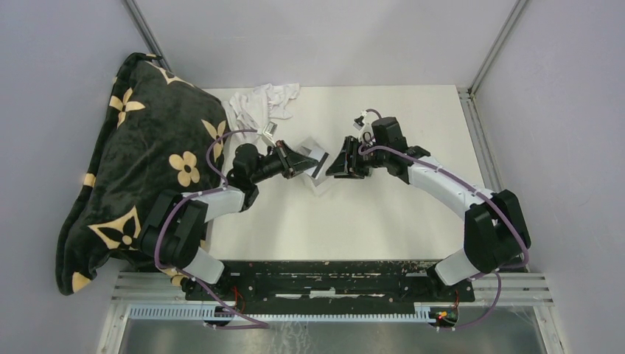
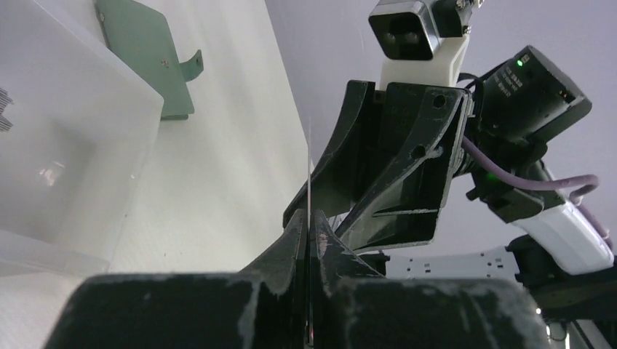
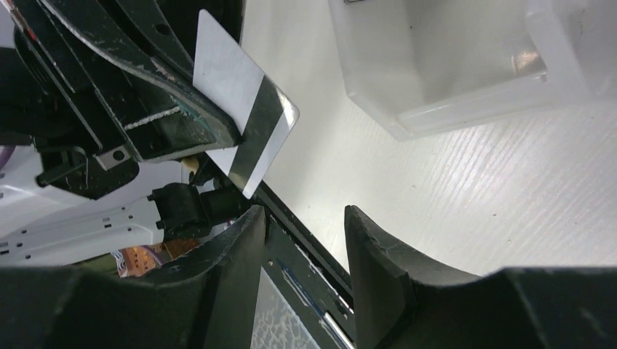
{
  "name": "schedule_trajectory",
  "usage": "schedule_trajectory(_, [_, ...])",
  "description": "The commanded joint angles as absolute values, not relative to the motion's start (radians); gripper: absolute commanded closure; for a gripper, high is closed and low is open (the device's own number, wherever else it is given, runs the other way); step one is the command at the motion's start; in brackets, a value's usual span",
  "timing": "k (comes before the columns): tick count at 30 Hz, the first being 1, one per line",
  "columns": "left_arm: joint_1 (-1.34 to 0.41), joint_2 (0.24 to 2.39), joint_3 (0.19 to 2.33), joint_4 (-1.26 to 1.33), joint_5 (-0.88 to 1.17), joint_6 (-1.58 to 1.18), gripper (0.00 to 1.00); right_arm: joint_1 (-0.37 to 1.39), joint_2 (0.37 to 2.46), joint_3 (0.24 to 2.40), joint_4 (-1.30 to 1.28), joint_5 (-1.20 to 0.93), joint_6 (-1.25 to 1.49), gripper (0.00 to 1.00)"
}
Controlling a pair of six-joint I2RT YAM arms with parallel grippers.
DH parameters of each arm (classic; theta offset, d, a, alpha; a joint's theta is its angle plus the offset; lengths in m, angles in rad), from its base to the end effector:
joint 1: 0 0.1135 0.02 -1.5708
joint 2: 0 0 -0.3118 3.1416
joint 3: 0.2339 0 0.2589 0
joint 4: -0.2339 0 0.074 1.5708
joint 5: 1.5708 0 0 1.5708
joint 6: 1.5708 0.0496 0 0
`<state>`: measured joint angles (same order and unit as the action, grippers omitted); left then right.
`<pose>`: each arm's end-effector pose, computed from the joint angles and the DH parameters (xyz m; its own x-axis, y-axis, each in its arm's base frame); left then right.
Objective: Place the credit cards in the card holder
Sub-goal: Pick up the credit card from the storage box.
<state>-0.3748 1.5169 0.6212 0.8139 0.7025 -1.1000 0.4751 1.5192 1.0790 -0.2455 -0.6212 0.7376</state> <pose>0.2851 -0.1466 0.2566 -0.8176 -0.4093 -0.4050 0.3308 0.2419 -0.9122 0.2943 0.1839 0.2995 -0.9363 0.1334 -0.3250 -0.1931 0.5775 0.7933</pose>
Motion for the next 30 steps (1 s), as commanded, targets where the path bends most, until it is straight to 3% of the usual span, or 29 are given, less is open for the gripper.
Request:
schedule_trajectory(1, [-0.426, 1.545, 0.655, 0.965, 0.566, -1.238, 0.97, 0.475, 1.482, 1.041, -0.016, -0.562, 0.854, 0.49])
schedule_trajectory(15, [-0.461, 1.502, 0.587, 0.993, 0.409, -1.322, 0.97, 0.474, 1.512, 0.971, 0.216, -0.557, 1.019, 0.55])
schedule_trajectory(30, [-0.467, 1.479, 0.552, 1.016, 0.397, -1.356, 0.97, 0.444, 1.591, 0.924, 0.507, -0.573, 1.206, 0.63])
